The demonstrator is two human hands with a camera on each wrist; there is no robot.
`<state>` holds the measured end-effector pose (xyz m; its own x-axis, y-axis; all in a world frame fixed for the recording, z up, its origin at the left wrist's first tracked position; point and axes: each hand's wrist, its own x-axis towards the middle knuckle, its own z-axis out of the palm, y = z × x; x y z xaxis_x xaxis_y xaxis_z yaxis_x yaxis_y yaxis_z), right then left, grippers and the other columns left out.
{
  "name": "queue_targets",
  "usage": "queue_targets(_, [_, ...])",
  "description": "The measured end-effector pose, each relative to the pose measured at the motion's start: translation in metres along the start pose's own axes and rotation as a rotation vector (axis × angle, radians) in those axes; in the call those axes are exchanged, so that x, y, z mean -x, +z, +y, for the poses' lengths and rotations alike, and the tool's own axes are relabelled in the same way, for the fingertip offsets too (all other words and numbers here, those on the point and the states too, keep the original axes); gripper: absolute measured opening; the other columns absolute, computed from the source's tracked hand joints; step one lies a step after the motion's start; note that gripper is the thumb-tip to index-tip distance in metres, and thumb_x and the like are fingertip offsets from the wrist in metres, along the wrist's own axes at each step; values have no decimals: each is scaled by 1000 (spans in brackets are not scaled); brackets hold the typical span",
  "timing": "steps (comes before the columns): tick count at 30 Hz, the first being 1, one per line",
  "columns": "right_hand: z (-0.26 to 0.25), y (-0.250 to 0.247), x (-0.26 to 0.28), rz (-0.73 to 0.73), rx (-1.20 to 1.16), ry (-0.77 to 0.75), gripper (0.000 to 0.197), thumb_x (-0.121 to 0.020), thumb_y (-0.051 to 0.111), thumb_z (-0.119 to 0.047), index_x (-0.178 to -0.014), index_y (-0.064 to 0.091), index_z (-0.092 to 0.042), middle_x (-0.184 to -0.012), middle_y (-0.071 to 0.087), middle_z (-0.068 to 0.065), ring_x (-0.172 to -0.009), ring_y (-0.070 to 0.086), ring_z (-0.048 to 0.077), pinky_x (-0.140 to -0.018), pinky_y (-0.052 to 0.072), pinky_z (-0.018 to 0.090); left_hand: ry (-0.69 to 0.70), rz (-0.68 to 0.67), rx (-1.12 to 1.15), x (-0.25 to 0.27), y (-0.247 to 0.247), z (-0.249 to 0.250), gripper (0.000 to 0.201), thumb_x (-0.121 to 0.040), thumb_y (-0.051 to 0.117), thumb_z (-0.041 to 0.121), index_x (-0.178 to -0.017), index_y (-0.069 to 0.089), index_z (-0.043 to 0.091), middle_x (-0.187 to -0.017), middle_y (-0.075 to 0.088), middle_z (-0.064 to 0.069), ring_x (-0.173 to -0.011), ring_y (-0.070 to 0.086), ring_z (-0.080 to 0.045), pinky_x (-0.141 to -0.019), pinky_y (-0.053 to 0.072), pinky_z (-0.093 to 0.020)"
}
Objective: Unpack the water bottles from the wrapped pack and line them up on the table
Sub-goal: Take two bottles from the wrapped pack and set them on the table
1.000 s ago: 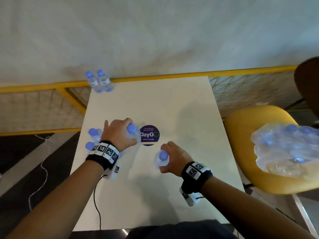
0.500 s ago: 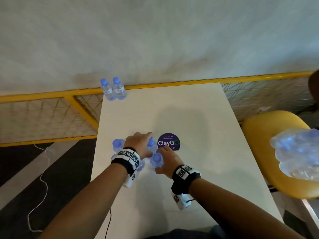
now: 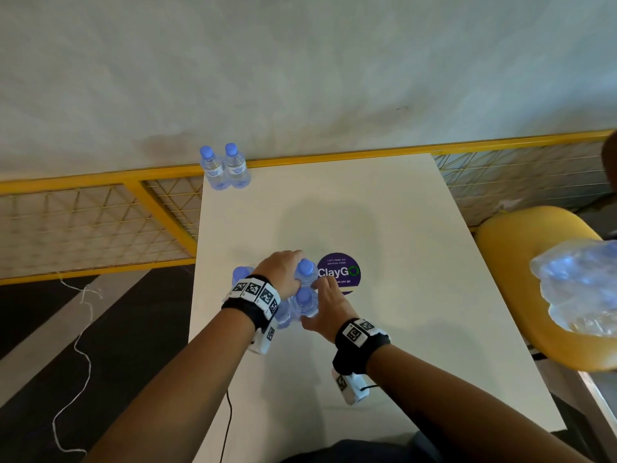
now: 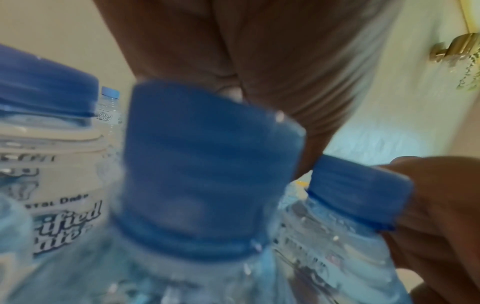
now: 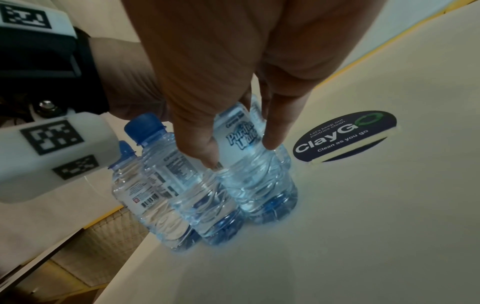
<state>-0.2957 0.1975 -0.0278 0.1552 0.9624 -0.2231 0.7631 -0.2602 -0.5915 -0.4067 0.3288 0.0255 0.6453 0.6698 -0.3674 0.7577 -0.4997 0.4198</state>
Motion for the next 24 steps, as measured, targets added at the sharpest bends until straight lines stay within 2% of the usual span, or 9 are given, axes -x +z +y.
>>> queue_targets(3, [4,-3,1,11,-14,-20,70,-68,82,-28,-126,48,-10,-116,46,3,-105,46,20,-91,51,33,8,24,25,-1,1,-2,37,-82,68,13,-119,64,19,-106,73,-4,-94,67,-28,-84,58,-40])
queue_targets(7, [14,-7,0,-34,-60,-18,71,-64,85,-36,-121,47,-15,-116,45,0,-98,54,19,-85,55,36,10,41,29,-1,1,-1,31,-82,71,14,-112,65,15,-100,71,-5,-88,64,-27,-79,56,-36])
queue_targets(10, [19,-9,-1,-59,-50,-31,73,-64,86,-44,-121,47,-21,-118,45,-3,-100,55,16,-85,57,35,-2,9,3,0,-2,1,33,-81,72,15,-112,63,17,-99,70,-4,-85,63,-25,-79,57,-38])
queue_targets(13, [24,-12,-1,-90,-68,-19,76,-65,86,-46,-125,45,-23,-123,45,-5,-104,55,14,-89,54,32,-10,-19,-34,2,-7,2,39,-81,70,18,-119,61,21,-109,71,-3,-90,66,-26,-83,59,-42])
queue_targets(16, [37,-21,7,-97,-90,-16,76,-67,85,-46,-127,46,-22,-127,47,-5,-105,57,14,-88,54,31,-13,50,-77,7,-17,8,46,-85,65,26,-130,59,26,-126,67,1,-106,65,-25,-92,57,-45])
queue_targets(19, [68,-42,26,-55,-169,23,64,-69,86,-43,-121,54,-22,-121,54,-5,-98,61,11,-83,58,31,33,116,-74,9,-28,37,38,-91,62,28,-129,61,27,-127,64,3,-115,61,-22,-96,54,-45])
queue_targets(21, [98,-63,45,-10,-203,81,50,-71,84,-42,-111,59,-24,-112,58,-7,-94,64,8,-80,58,30,113,149,-48,11,-31,71,30,-92,62,26,-122,66,25,-119,66,3,-110,63,-22,-94,55,-43])
queue_targets(24, [155,-103,84,59,-208,206,31,-78,80,-38,-99,63,-25,-100,64,-10,-87,67,1,-70,54,17,246,149,53,7,-19,138,21,-91,64,24,-110,71,23,-106,69,5,-96,66,-18,-86,56,-38])
